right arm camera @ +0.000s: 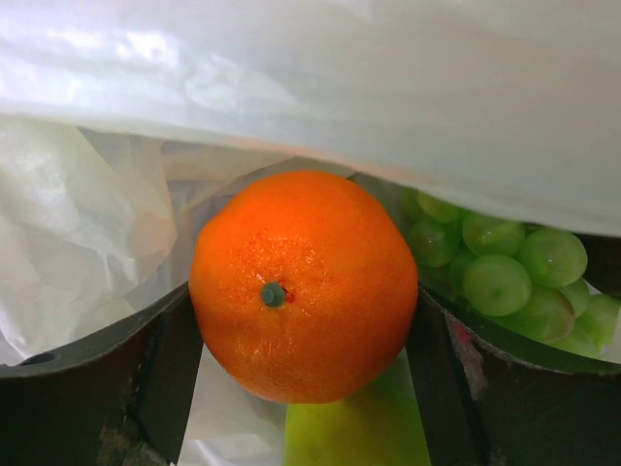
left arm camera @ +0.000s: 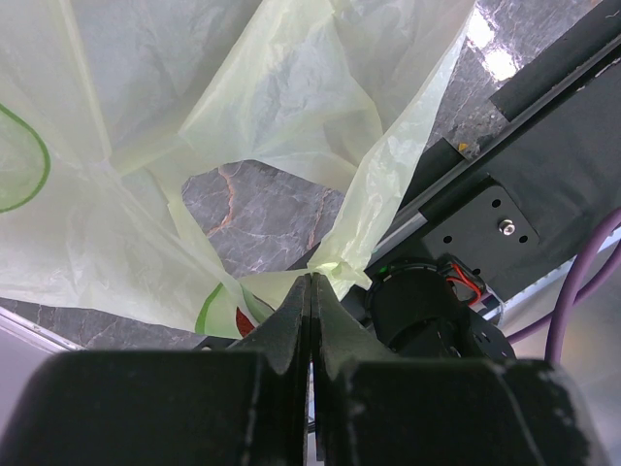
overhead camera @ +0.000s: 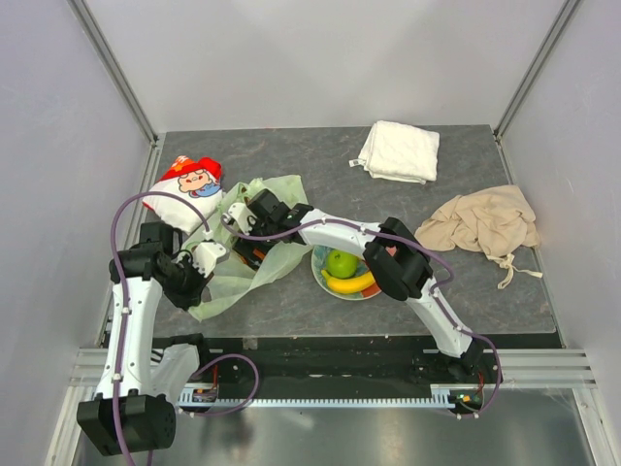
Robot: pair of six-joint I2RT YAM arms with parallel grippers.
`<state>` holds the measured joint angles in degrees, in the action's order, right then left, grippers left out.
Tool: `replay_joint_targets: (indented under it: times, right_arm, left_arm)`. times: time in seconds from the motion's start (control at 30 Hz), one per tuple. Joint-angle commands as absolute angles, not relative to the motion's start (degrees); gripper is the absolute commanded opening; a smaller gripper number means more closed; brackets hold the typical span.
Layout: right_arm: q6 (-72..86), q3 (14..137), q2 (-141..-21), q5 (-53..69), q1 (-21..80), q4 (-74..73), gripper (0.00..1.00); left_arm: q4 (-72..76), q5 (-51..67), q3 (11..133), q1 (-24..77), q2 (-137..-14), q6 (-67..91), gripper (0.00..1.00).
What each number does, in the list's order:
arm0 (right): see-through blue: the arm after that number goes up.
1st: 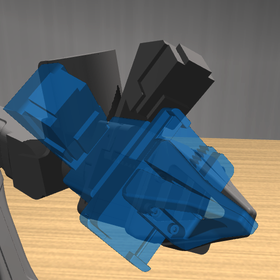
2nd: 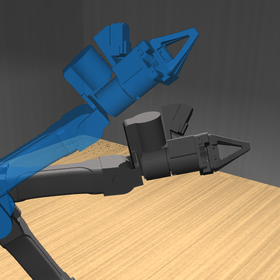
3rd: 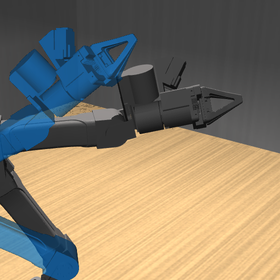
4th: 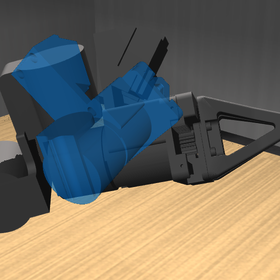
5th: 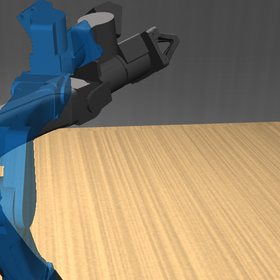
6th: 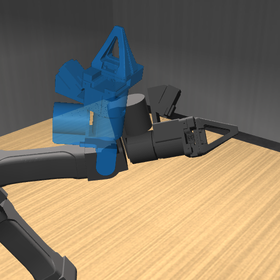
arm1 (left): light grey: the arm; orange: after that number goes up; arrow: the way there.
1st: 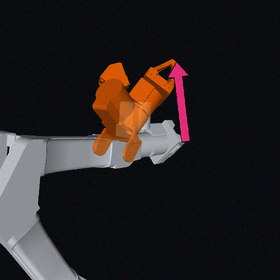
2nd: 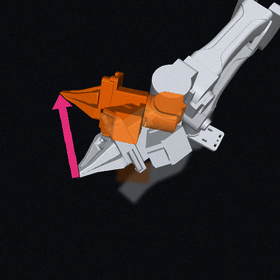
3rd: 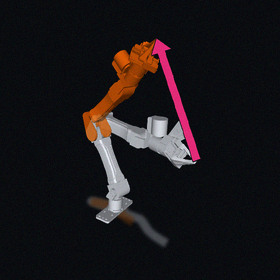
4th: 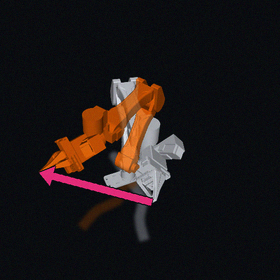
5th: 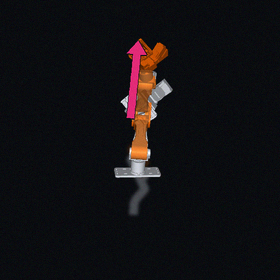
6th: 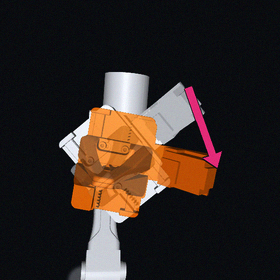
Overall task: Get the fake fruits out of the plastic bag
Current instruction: Take out the fake fruit from the plastic bag.
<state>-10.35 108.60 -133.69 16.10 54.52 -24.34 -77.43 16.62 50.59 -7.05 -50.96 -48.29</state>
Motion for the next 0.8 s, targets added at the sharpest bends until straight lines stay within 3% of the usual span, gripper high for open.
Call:
replay_joint_targets:
  times: [0.0,0.07,0.1,0.17,0.2,0.4,0.77]
  right_arm:
    - [-10.46,110.04,-130.87,16.79,54.32,-23.47,0.80]
    - [-10.46,110.04,-129.73,18.10,54.14,-23.64,0.73]
    - [-10.46,110.13,-129.20,18.98,54.23,-23.73,0.57]
    - [-10.02,110.30,-127.18,20.74,53.96,-23.91,0.42]
    - [-9.93,110.30,-126.31,21.18,53.88,-24.08,0.40]
    - [-11.94,110.48,-119.10,24.34,53.79,-28.90,0.42]
    - [-18.71,97.40,-100.56,24.35,52.91,-36.65,0.42]
  left_arm:
    - [-85.87,17.84,50.80,-7.30,-50.97,-47.55,0.02]
    - [-85.43,17.93,50.89,-7.30,-51.24,-47.20,0.02]
    - [-84.91,18.10,50.98,-7.29,-51.33,-47.02,0.02]
    - [-84.46,18.46,51.24,-7.30,-51.59,-46.67,0.02]
    - [-84.03,18.98,51.41,-7.38,-51.85,-46.50,0.02]
    - [-81.83,22.49,53.96,-7.38,-54.31,-45.09,0.02]
    - [-69.27,24.78,57.13,-7.38,-63.36,-36.66,0.02]
